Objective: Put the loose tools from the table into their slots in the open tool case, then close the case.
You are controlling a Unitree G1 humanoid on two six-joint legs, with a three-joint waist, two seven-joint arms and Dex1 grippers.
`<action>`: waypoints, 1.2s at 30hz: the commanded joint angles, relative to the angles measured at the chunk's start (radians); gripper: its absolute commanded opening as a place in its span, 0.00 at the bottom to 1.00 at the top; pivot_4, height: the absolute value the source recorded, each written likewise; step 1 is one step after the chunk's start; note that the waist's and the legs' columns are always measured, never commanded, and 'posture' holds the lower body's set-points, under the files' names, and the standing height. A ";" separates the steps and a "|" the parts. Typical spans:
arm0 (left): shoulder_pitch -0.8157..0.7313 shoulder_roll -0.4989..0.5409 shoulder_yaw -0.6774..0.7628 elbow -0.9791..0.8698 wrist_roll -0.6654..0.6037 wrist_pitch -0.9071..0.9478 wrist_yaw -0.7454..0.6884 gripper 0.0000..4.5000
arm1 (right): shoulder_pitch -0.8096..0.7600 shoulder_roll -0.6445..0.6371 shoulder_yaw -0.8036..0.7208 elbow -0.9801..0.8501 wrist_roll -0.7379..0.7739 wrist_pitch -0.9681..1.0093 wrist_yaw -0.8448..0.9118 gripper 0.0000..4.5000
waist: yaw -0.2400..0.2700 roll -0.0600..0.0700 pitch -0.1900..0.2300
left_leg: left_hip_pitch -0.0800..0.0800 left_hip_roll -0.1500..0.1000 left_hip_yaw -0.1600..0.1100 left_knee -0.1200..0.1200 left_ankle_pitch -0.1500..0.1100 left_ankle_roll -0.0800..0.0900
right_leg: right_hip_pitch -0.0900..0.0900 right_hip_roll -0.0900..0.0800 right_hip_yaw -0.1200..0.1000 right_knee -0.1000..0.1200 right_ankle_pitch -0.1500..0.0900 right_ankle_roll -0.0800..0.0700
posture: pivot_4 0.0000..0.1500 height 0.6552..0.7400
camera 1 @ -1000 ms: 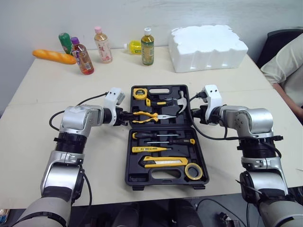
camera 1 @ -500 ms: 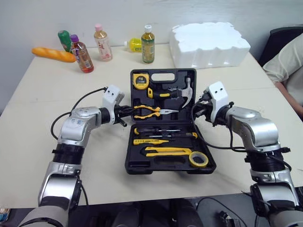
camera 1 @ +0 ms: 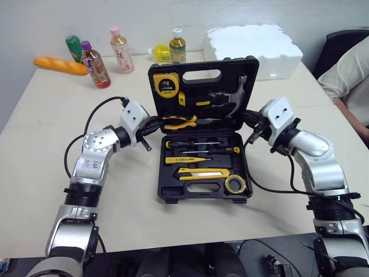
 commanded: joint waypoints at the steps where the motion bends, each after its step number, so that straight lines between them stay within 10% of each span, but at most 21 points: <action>1: 0.052 -0.021 -0.024 -0.116 0.037 -0.159 0.043 0.00 | 0.041 -0.018 0.075 0.000 -0.145 -0.394 -0.033 0.00 | 0.000 0.000 0.000 | 0.001 0.000 0.000 0.000 0.000 0.000 | 0.000 0.000 0.000 0.000 0.000 0.000 | 1.00 0.99; 3: 0.099 -0.014 -0.023 -0.158 0.035 -0.184 0.043 0.00 | 0.070 -0.026 0.078 0.022 -0.182 -0.496 -0.054 0.08 | -0.001 0.000 0.000 | 0.001 0.001 0.001 -0.001 0.000 0.000 | 0.000 0.000 0.001 0.000 0.000 0.000 | 1.00 0.99; 11: 0.606 0.237 0.321 -0.651 -0.342 0.268 -0.103 0.79 | 0.566 -0.302 -0.274 -0.641 0.251 -0.203 0.163 0.90 | 0.004 0.002 0.003 | 0.005 0.009 0.002 -0.002 -0.005 -0.003 | 0.002 0.003 0.016 -0.003 -0.001 -0.001 | 1.00 0.99; 13: 0.695 0.303 0.449 -0.643 -0.400 0.318 -0.150 0.98 | 0.707 -0.341 -0.460 -0.740 0.392 -0.070 0.222 0.90 | 0.007 0.002 0.004 | 0.011 0.012 0.001 -0.001 -0.006 -0.003 | 0.009 0.005 0.016 -0.007 -0.001 -0.003 | 1.00 0.99; 19: 0.846 0.440 0.551 -0.629 -0.524 0.507 -0.289 0.99 | 1.048 -0.419 -0.795 -0.826 0.779 0.433 0.359 0.90 | 0.036 0.006 0.007 | 0.036 0.023 -0.001 -0.001 -0.022 0.007 | 0.045 0.014 0.015 -0.030 -0.005 -0.019 | 1.00 0.99; 31: 0.743 0.490 0.480 -0.521 -0.479 0.476 -0.339 0.99 | 1.239 -0.393 -0.848 -0.820 0.704 0.499 0.616 0.90 | 0.032 0.006 0.007 | 0.033 0.030 0.007 -0.002 -0.033 0.007 | 0.036 0.018 0.018 -0.033 0.000 -0.010 | 1.00 0.99; 36: 0.423 0.423 0.244 -0.377 -0.409 0.498 -0.297 0.60 | 1.138 -0.451 -0.587 -0.841 0.692 0.531 0.603 0.79 | 0.036 0.005 0.007 | 0.031 0.030 0.007 -0.001 -0.030 0.000 | 0.036 0.019 0.018 -0.033 0.000 -0.009 | 1.00 0.99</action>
